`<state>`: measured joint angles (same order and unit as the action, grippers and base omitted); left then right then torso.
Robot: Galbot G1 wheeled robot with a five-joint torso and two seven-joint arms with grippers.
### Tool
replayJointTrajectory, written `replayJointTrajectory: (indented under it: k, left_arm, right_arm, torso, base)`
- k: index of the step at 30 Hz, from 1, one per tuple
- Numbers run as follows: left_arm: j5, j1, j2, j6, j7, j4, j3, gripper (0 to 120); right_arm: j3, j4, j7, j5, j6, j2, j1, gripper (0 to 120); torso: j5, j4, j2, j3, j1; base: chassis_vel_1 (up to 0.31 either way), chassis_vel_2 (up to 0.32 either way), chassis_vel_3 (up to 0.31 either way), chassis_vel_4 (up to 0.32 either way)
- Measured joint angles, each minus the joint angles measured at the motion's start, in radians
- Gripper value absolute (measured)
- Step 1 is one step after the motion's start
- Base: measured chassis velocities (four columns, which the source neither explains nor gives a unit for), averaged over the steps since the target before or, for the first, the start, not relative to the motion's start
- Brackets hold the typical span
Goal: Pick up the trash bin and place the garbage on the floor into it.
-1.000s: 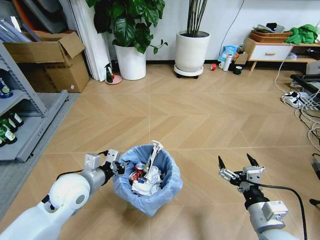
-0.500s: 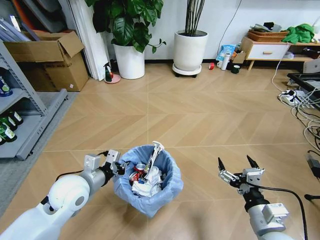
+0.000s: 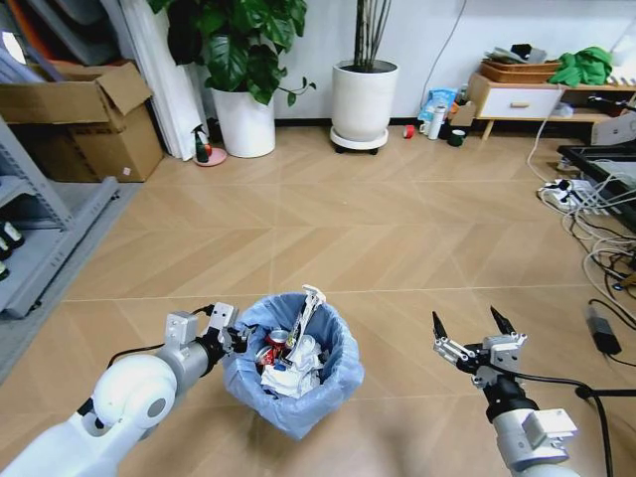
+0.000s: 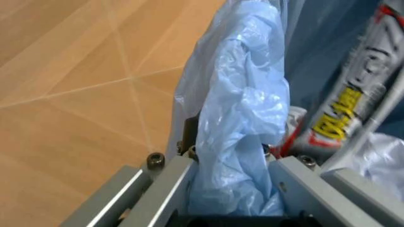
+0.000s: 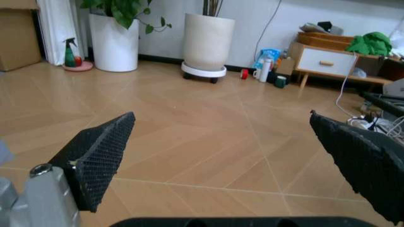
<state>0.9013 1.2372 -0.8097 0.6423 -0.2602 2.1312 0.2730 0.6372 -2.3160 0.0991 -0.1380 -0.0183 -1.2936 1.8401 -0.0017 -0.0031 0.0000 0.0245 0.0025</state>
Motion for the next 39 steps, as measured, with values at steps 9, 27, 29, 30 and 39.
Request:
replayJointTrajectory:
  k: [9, 27, 29, 30, 39]
  left_arm:
    - [0.159, 0.004, -0.06, 0.0, -0.381, -0.025, 0.037, 1]
    - [0.302, -0.03, -0.15, -0.034, -0.496, -0.222, 0.147, 1]
    - [0.3, -0.032, -0.156, -0.039, -0.486, -0.236, 0.152, 1]
    - [0.297, -0.036, -0.164, -0.043, -0.479, -0.255, 0.159, 1]
    - [0.225, -0.007, -0.169, -0.065, -0.379, -0.323, 0.204, 1]
  right_arm:
    - [0.002, 0.005, 0.0, 0.004, -0.007, -0.004, -0.001, 100]
    - [0.031, -0.005, 0.0, 0.0, -0.011, -0.002, 0.024, 100]
    - [0.034, -0.005, -0.001, 0.0, -0.014, -0.003, 0.025, 100]
    - [0.035, -0.005, -0.001, 0.0, -0.015, -0.005, 0.026, 100]
    - [0.035, -0.005, -0.004, 0.0, -0.016, -0.01, 0.027, 100]
  torso:
    - [-0.0004, 0.0007, 0.0, 0.0, 0.0]
    - [-0.0001, 0.0005, 0.0, 0.0, 0.0]
    - [-0.0003, 0.0006, 0.0, 0.0, 0.0]
    - [-0.0003, 0.0004, 0.0, 0.0, 0.0]
    - [-0.0002, 0.0008, 0.0, 0.0, 0.0]
  base:
    - [0.035, 0.024, -0.027, -0.022]
    - [0.0, 0.0, 0.0, 0.0]
    - [0.0, 0.0, 0.0, 0.0]
    - [0.0, 0.0, 0.0, 0.0]
    - [0.0, 0.0, 0.0, 0.0]
